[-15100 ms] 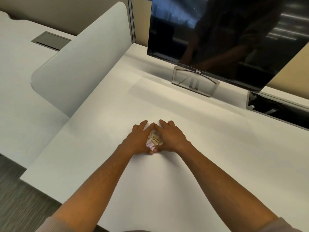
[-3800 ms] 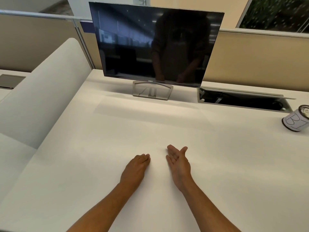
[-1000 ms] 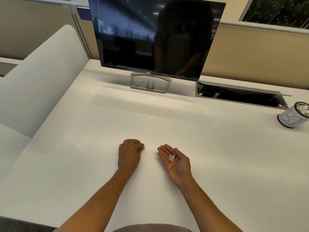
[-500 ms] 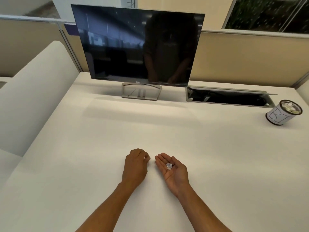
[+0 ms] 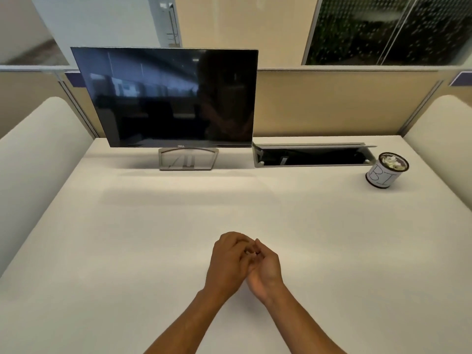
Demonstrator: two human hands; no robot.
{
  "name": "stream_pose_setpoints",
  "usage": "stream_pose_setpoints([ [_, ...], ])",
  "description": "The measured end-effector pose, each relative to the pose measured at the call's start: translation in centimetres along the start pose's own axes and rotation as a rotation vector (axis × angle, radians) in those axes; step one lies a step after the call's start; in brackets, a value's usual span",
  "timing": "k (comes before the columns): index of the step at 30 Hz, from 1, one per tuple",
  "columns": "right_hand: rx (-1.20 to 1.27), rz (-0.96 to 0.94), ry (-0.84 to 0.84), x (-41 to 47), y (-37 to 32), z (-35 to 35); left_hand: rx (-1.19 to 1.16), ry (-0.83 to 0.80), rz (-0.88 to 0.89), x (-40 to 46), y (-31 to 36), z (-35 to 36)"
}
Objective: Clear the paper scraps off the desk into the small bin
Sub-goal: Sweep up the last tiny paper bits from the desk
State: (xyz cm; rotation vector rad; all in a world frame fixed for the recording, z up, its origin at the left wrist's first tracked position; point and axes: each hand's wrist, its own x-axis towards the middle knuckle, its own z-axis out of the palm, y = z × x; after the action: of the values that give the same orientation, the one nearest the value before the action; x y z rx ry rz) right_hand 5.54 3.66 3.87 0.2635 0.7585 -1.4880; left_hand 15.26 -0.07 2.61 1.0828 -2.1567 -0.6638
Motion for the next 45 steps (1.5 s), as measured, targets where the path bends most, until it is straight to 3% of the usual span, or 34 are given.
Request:
stream_pose_setpoints([
  [12, 0.079, -0.112, 0.011, -1.5, -6.5, -3.8, -0.011, 0.027, 0.158, 2.3, 6.1, 4.3],
  [18, 0.148, -0.2, 0.042, -2.9, -10.8, -6.0, -0.112, -0.114, 0.057, 3.8, 8.4, 8.4],
  [29, 0.213, -0.327, 0.021, -4.3, -19.5, -9.7, -0.206, -0.194, -0.047, 8.3, 12.4, 14.5],
  [37, 0.298, -0.399, 0.061, -2.7, -27.7, -12.6, -0.03, -0.28, -0.051, 12.6, 12.6, 21.2],
  [45, 0.344, -0.523, 0.057, 0.7, -38.3, -12.8, 0.226, -0.363, -0.052, 16.0, 8.5, 26.5],
])
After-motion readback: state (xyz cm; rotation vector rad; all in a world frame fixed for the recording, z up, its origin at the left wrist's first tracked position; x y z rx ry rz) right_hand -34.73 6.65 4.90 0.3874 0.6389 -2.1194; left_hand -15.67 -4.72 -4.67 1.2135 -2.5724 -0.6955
